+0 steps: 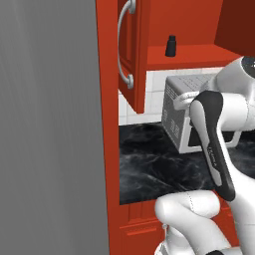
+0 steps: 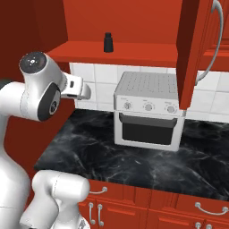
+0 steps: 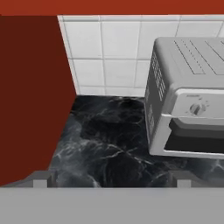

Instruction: Retrieve the shaker from the cabinet and place it next the steak on a plate on the dining table.

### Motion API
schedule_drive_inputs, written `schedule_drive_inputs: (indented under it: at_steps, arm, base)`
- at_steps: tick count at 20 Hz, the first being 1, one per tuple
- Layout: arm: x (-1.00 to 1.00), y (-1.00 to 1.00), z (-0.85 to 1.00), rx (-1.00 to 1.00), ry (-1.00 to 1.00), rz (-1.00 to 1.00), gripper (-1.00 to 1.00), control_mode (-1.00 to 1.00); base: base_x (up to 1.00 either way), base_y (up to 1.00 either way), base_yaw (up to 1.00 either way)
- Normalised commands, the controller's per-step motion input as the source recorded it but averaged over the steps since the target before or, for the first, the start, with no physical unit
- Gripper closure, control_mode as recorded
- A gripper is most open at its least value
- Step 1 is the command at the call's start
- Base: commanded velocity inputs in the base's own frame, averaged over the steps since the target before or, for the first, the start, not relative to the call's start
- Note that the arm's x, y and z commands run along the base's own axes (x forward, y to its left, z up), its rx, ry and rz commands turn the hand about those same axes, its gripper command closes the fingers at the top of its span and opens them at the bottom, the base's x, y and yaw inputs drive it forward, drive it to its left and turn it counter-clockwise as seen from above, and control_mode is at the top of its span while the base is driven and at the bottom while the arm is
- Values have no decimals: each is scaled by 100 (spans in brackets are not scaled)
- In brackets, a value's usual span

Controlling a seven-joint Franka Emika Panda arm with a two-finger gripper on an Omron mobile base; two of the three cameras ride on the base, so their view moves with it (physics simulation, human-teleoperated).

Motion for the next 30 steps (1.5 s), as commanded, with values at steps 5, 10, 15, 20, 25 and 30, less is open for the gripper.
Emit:
schedule_drive_inputs:
  at_steps: [5, 10, 15, 20, 25, 30]
  arm:
    - [0, -9, 82, 1, 0, -1, -100, -100]
    - [0, -3, 69, 0, -6, 0, -100, -100]
    - [0, 0, 32, 0, -13, 0, -100, -100]
    - [0, -1, 3, 0, -26, 0, -100, -100]
    - [9, -4, 0, 0, -24, 0, -100, -100]
    - [21, -8, 11, 1, 0, 0, -100, -100]
  base:
    - [0, 0, 0]
    - [0, 0, 0]
    - [0, 0, 0]
    - [0, 0, 0]
    - [0, 0, 0]
    - [0, 0, 0]
